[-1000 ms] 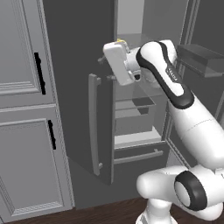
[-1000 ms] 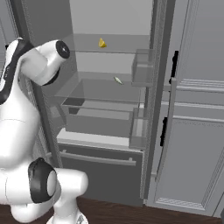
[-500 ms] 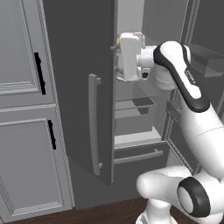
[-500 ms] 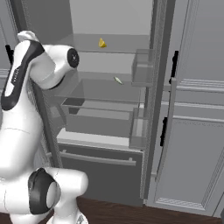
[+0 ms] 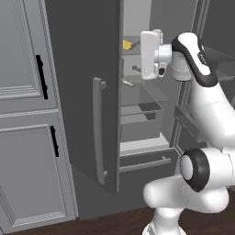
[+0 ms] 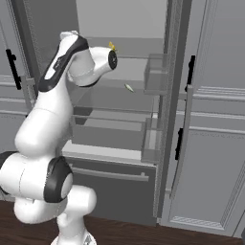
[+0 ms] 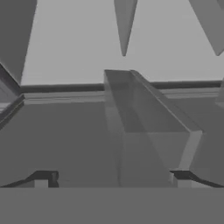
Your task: Grab a lemon wedge from the fridge and one ice cube from the ice bowl, and put them in the glass of lemonade.
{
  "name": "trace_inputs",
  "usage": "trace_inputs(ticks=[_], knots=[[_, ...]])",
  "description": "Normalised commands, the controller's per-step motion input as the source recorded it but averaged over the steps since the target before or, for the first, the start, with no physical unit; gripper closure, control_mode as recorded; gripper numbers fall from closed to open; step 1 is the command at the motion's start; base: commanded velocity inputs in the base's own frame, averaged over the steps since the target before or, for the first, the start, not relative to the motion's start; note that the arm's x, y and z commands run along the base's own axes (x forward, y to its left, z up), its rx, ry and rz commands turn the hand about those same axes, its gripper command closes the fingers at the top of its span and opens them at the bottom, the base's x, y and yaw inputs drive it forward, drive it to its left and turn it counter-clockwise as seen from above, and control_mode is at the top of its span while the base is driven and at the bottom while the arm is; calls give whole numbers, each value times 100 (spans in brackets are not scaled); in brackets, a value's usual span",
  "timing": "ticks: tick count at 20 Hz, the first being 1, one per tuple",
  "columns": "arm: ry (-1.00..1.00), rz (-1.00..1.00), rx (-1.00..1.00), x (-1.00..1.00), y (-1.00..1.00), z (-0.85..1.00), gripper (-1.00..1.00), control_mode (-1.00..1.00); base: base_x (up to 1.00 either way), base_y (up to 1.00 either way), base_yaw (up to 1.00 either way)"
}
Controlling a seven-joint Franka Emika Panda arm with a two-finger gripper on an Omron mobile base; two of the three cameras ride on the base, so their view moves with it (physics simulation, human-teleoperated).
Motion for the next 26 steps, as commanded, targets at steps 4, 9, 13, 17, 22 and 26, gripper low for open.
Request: trace_inputs(ticks=[4, 9, 13, 17, 22, 26], knots=[[5, 12, 3, 5, -39, 5, -100, -100, 0, 0, 0], [8, 40, 1, 12, 29, -25, -100, -100, 0, 0, 0], [0, 48, 2, 1, 35, -39, -100, -100, 0, 0, 0], [-1, 25, 1, 1, 13, -35, -100, -100, 0, 0, 0], [-7, 4, 0, 0, 0, -3, -100, -100, 0, 0, 0], [-1, 0, 0, 47, 0, 0, -100, -100, 0, 0, 0]])
